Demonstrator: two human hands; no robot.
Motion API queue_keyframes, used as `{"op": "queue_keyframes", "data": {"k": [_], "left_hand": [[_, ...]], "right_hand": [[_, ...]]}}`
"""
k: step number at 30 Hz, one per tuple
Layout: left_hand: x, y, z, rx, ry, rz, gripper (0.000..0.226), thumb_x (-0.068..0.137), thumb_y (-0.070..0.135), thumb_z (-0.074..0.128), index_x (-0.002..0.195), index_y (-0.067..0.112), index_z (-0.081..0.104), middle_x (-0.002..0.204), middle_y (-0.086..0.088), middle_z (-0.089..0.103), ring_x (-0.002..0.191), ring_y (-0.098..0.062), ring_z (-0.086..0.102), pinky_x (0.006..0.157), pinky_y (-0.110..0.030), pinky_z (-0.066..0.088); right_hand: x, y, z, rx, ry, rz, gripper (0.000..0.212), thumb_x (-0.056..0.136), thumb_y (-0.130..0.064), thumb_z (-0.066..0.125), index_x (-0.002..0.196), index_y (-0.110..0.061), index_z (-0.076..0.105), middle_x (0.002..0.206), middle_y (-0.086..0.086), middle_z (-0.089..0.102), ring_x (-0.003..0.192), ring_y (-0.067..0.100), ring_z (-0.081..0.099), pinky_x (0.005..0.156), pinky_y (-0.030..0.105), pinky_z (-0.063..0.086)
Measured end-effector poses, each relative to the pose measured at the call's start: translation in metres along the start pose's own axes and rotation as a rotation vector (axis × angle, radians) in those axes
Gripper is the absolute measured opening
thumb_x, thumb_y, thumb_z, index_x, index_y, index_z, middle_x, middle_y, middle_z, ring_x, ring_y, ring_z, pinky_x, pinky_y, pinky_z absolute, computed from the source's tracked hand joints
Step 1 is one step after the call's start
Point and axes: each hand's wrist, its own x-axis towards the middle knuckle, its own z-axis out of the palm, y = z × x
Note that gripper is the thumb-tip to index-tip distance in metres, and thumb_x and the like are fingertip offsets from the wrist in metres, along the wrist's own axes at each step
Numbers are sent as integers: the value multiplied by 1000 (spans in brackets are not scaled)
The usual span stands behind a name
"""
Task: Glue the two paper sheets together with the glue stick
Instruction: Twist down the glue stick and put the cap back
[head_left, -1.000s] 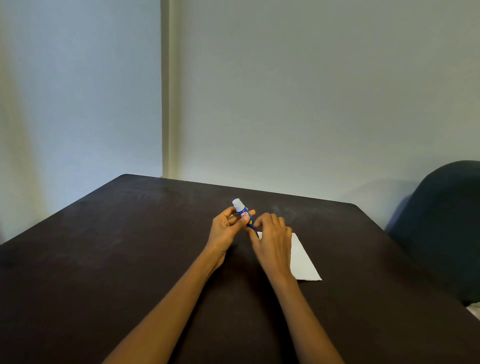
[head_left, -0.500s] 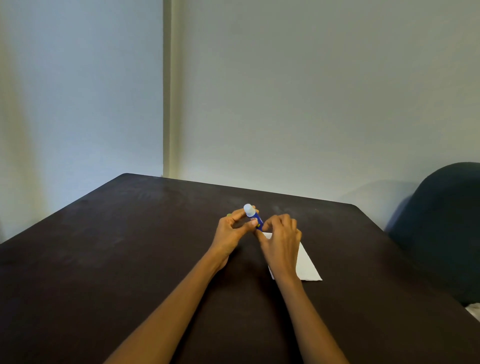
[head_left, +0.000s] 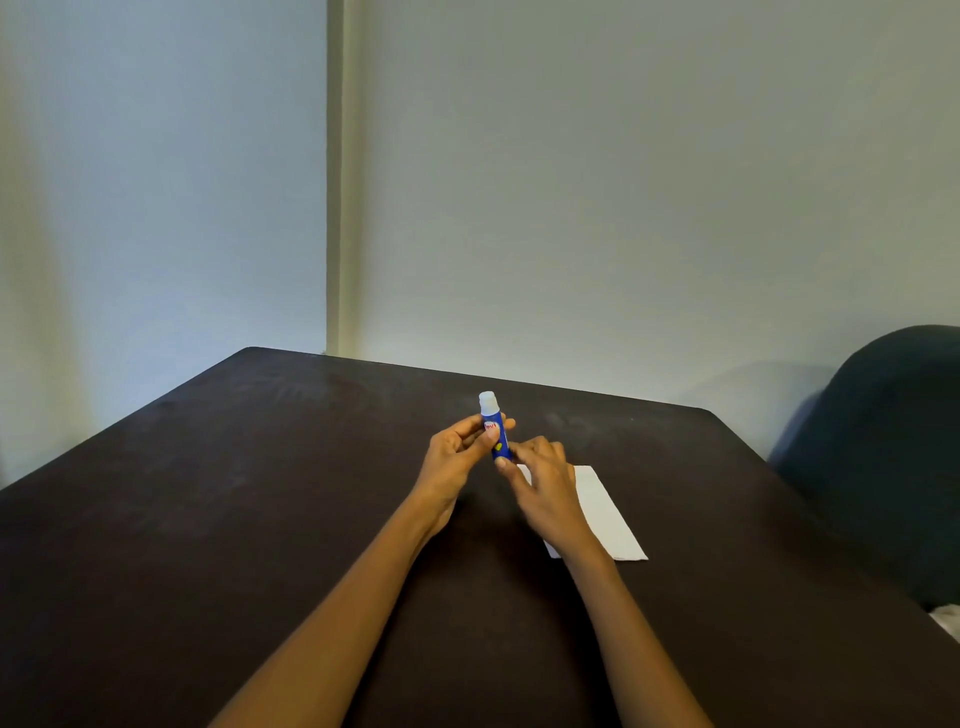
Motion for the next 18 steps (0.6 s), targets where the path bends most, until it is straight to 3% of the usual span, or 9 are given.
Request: {"op": "queue_keyframes", "data": {"k": [2, 5, 7, 9, 11, 14, 18], "left_hand": [[-1, -2, 2, 37, -18, 8, 24, 89, 17, 58, 113, 17, 62, 109, 2, 71, 105, -10, 65, 97, -24, 48], [-4, -3, 9, 72, -33, 25, 26, 88, 16, 60, 114, 16, 62, 109, 1, 71, 104, -10, 65, 87, -17, 51], [-4, -1, 8, 36, -9, 24, 23, 88, 16, 60, 111, 18, 63, 107, 0, 71, 102, -9, 66, 84, -16, 51], [-4, 2, 5, -1, 16, 14, 20, 89, 15, 58, 107, 20, 64, 105, 1, 71, 101, -10, 66, 91, -22, 51], [-3, 2, 3, 2, 21, 8, 19, 89, 15, 58, 106, 21, 64, 103, 2, 72, 104, -13, 65, 98, -27, 46], [-3, 1, 6, 23, 10, 8, 22, 89, 17, 58, 110, 20, 62, 103, 4, 71, 105, -13, 65, 99, -28, 45], [-4, 0, 7, 24, -17, 5, 23, 87, 20, 59, 110, 21, 62, 106, 2, 71, 101, -10, 66, 87, -21, 52]], "right_hand": [[0, 1, -3, -35, 90, 25, 22, 83, -42, 64, 97, -25, 67, 92, -9, 56, 92, 9, 44, 82, 35, 41], [-2, 3, -5, -200, 254, -7, 27, 75, -42, 73, 82, -21, 56, 83, -6, 57, 82, 12, 47, 73, 30, 34], [-2, 2, -4, -186, 211, -58, 28, 79, -45, 68, 91, -23, 57, 90, -9, 55, 86, 8, 43, 75, 27, 30], [-2, 1, -3, -63, 62, -90, 28, 88, -46, 57, 107, -26, 59, 99, -10, 53, 94, 6, 41, 80, 28, 34], [0, 1, -4, 50, -26, -66, 26, 93, -39, 50, 111, -23, 62, 101, -6, 55, 97, 10, 43, 84, 36, 41], [0, 2, -5, -58, 93, -31, 27, 87, -43, 59, 103, -22, 67, 98, -5, 61, 97, 10, 46, 83, 32, 36], [-1, 0, -7, -208, 223, -27, 32, 73, -51, 71, 86, -22, 65, 91, -7, 59, 89, 7, 43, 76, 26, 29]]}}
